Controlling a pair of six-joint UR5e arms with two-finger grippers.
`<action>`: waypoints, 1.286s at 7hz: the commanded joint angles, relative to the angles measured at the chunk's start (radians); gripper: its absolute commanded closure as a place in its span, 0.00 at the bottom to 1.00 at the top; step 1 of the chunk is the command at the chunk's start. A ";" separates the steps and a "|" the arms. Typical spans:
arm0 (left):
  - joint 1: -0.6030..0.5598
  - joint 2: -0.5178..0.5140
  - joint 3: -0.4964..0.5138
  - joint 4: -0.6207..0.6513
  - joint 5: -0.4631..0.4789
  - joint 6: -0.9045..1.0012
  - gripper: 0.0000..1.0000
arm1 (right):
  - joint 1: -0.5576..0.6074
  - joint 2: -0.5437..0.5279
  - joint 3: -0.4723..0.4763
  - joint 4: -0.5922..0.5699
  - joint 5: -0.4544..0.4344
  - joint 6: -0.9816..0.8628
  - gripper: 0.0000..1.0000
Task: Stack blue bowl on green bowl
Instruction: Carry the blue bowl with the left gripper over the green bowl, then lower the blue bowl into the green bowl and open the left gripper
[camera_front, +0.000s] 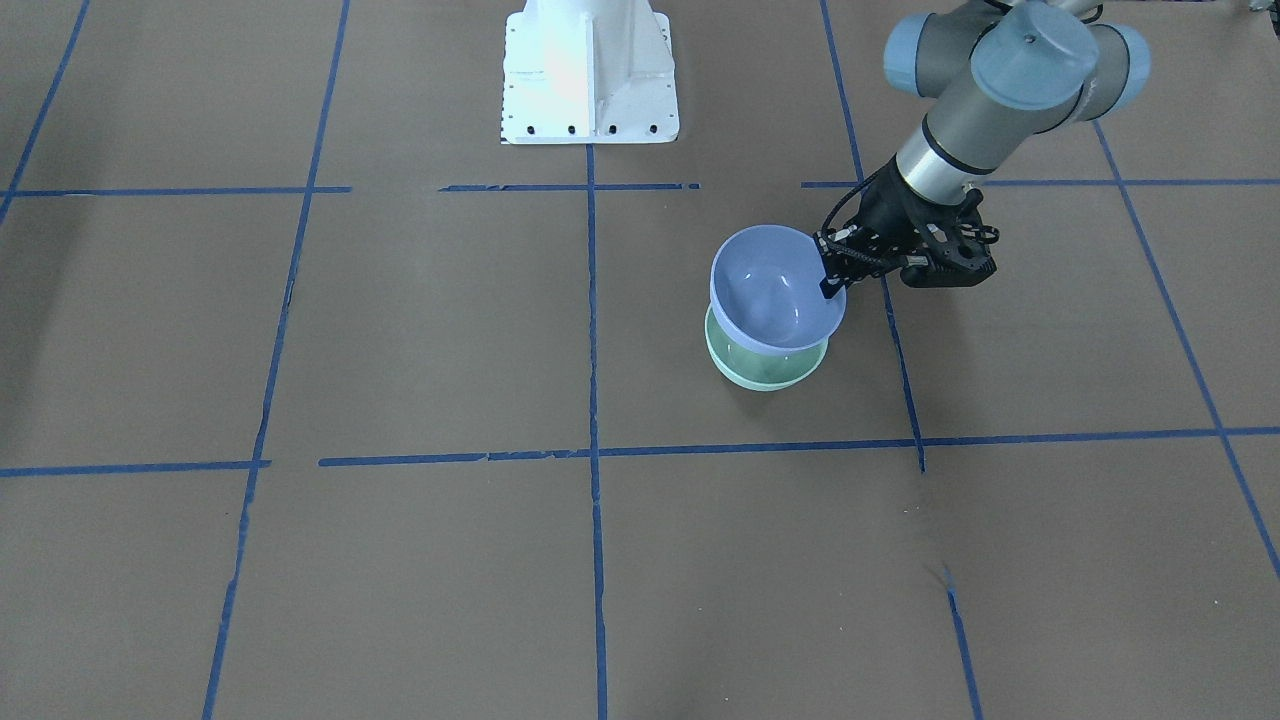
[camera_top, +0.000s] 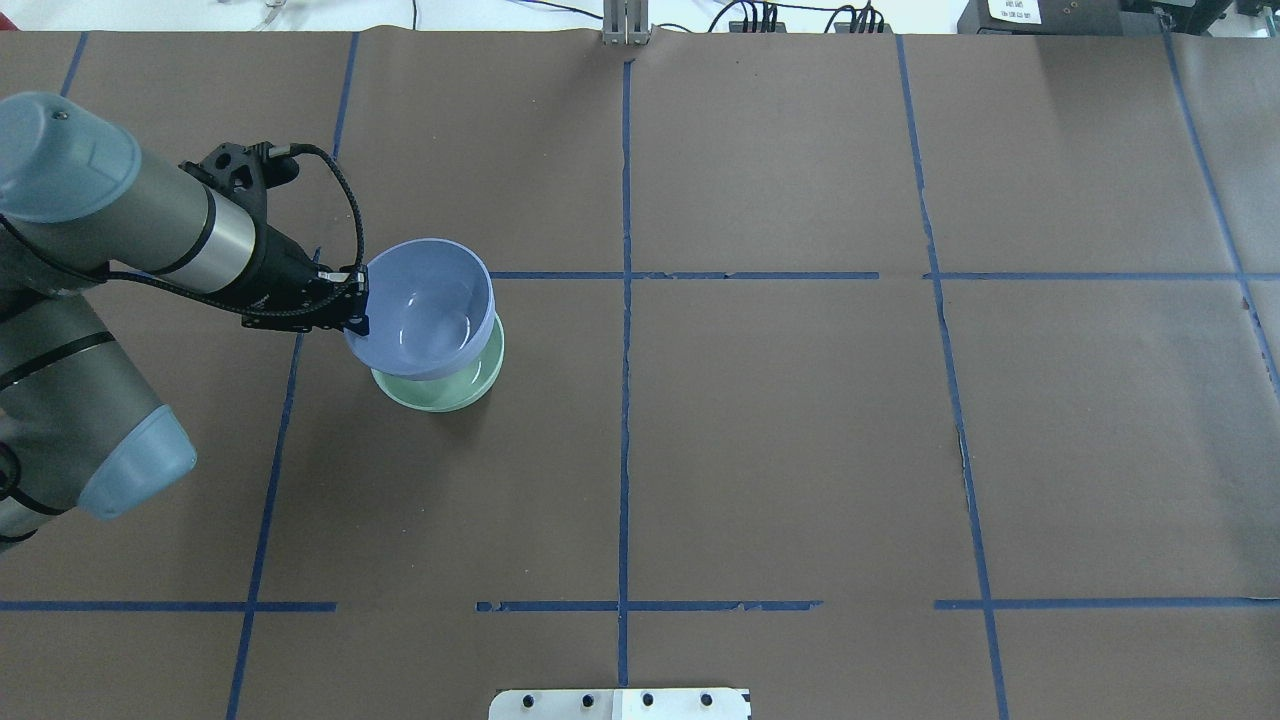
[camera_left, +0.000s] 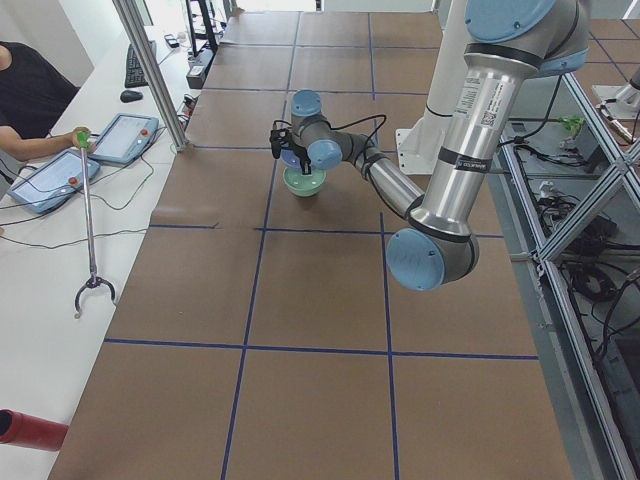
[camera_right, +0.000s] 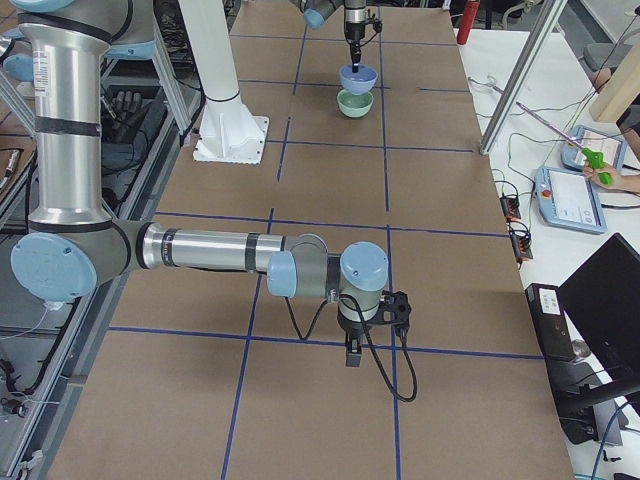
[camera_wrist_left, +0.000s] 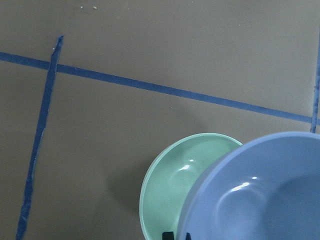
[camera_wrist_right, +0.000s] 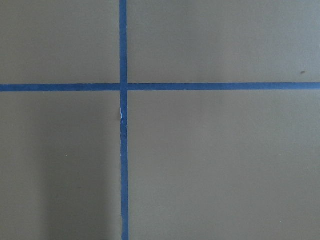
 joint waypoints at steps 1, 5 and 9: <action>0.007 -0.004 0.019 0.000 0.006 0.003 1.00 | 0.000 0.000 0.000 0.000 -0.001 0.000 0.00; 0.007 0.019 0.049 -0.092 0.006 0.012 0.00 | 0.000 0.000 0.000 0.000 0.000 0.000 0.00; -0.017 0.033 0.004 -0.082 -0.008 0.090 0.00 | 0.000 0.000 0.000 0.000 -0.001 0.000 0.00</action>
